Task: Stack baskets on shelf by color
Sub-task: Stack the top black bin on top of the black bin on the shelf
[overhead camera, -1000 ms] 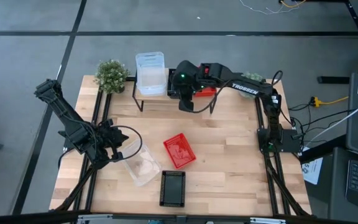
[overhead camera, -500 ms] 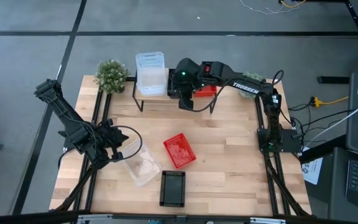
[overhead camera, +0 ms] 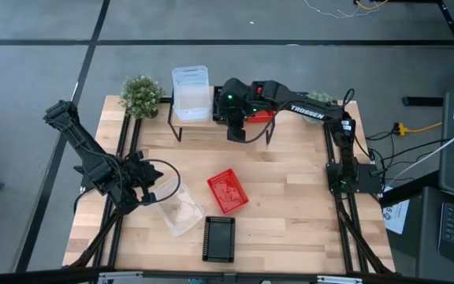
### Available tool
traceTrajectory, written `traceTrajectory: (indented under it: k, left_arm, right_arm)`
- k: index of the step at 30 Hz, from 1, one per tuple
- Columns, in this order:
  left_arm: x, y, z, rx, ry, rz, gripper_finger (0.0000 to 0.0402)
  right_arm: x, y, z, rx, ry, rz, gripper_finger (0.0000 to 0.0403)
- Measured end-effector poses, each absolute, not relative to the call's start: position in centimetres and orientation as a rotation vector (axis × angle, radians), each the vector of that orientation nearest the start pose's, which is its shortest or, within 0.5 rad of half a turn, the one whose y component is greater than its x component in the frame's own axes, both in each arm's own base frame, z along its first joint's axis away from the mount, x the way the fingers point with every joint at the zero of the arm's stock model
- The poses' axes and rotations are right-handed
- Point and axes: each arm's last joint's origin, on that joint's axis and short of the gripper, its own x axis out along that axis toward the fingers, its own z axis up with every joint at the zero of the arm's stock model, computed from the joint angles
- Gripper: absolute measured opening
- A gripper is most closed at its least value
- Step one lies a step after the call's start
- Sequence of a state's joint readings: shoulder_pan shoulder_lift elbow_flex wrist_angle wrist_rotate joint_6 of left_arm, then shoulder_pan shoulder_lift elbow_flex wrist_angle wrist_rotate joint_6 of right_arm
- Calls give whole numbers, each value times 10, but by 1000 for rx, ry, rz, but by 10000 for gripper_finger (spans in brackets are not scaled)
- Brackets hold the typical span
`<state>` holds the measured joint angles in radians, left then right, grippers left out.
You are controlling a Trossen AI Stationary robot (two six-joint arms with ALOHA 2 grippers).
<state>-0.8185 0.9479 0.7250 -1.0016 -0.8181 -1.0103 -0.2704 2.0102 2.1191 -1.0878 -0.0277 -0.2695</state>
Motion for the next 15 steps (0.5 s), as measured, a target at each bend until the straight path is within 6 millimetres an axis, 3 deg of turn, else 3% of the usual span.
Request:
traceTrajectory:
  k: [5,15]
  left_arm:
    - [116,-94,240,-59,707,391,0]
    - [117,-94,240,-60,707,391,0]
  right_arm:
    - [407,-108,366,-123,927,-90,108]
    - [407,-120,357,-113,965,-147,108]
